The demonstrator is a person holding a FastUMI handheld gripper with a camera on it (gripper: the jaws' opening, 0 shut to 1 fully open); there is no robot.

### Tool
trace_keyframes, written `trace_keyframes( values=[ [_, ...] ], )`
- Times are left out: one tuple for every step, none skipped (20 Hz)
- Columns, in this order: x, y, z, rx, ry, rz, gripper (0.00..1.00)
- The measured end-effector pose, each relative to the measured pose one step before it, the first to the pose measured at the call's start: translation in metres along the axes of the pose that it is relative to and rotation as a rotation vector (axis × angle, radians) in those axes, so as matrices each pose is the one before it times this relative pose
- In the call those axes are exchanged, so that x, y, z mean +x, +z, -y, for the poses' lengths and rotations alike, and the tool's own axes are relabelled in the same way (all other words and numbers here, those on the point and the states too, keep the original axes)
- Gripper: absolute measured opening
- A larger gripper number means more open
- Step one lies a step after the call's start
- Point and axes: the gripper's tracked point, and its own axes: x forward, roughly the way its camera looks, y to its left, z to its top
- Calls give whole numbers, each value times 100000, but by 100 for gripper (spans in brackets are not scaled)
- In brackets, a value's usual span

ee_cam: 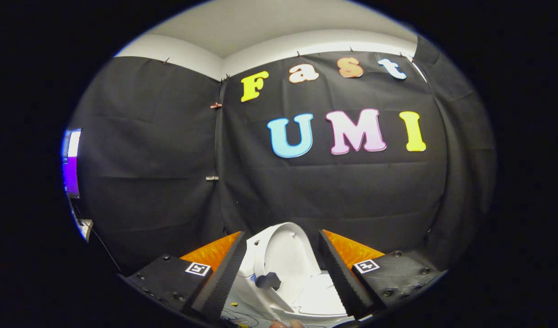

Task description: Open the toilet lid.

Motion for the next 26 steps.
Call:
trace_keyframes(
  values=[
    [-992, 966, 775, 586, -1379, 1102, 98],
    [-925, 879, 832, 114, -1713, 619, 98],
    [-957, 866, 798, -360, -1876, 869, 98],
    [-847, 865, 785, -816, -2123, 1046, 98],
    [-822, 873, 742, -962, -1888, 1447, 98],
    [-798, 785, 607, -1030, -1876, 1582, 98],
    [-664, 632, 602, -998, -1685, 1384, 98],
    [-611, 502, 510, -915, -1437, 1076, 97],
    [-708, 488, 610, -902, -1541, 1022, 97],
    [-506, 456, 659, -719, -1663, 976, 97],
    [-482, 390, 720, -706, -1865, 921, 97],
    [-452, 342, 732, -159, -1674, 755, 97],
    [-338, 270, 679, 314, -1542, 584, 98],
    [-371, 291, 439, 462, -1070, 766, 97],
    [-373, 318, 445, -160, -1074, 805, 97],
    [-208, 264, 698, -942, -1720, 597, 97],
    [-212, 148, 773, -1305, -1978, 313, 97],
    [-292, 27, 610, -743, -1318, 363, 97],
    [-246, 29, 314, 148, -704, 197, 97],
    [-154, -69, 146, 801, -403, 4, 97],
    [-77, -220, 135, 860, 91, -237, 97],
    [-4, -265, 53, 488, 301, -486, 97],
    [66, -278, 160, 10, -28, -597, 97],
    [36, -128, 132, -180, -161, -282, 97],
    [125, 3, 117, -184, -79, 17, 97],
    [36, -17, 141, -32, -15, 84, 97]
  ],
)
